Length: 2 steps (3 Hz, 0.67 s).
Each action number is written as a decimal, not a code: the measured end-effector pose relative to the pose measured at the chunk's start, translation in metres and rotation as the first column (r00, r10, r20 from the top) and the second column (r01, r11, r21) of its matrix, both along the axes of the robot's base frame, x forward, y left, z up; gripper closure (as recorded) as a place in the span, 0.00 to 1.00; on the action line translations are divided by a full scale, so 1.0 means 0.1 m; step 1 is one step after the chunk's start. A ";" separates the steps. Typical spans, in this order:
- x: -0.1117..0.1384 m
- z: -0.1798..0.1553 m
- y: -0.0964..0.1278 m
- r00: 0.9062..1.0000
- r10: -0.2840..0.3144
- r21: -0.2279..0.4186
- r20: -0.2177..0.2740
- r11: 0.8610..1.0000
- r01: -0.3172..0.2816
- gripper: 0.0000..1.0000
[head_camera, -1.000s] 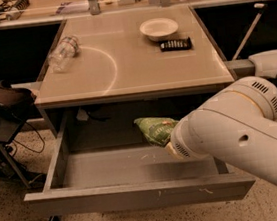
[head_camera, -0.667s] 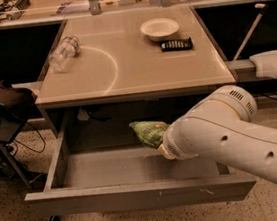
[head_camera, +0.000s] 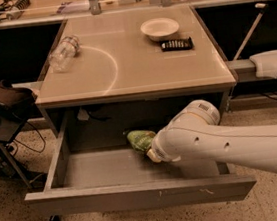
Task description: Place green jalapeno chip bag into top drawer
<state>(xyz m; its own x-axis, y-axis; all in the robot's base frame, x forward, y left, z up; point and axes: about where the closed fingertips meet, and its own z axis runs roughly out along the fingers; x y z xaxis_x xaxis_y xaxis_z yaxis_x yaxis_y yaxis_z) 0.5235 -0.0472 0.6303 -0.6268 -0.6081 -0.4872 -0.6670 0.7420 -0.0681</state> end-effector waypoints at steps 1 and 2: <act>0.00 -0.07 0.01 1.000 0.004 0.001 -0.009 1.000 -0.004 0.81; 0.00 -0.07 0.01 1.000 0.004 0.001 -0.009 1.000 -0.004 0.58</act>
Offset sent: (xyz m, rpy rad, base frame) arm -0.0001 0.0014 -0.0070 0.0005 0.0091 0.0043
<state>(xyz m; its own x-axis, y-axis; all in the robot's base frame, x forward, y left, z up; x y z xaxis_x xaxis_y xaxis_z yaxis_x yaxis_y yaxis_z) 0.5234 -0.0458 0.6233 -0.6285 -0.6106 -0.4818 -0.6708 0.7391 -0.0616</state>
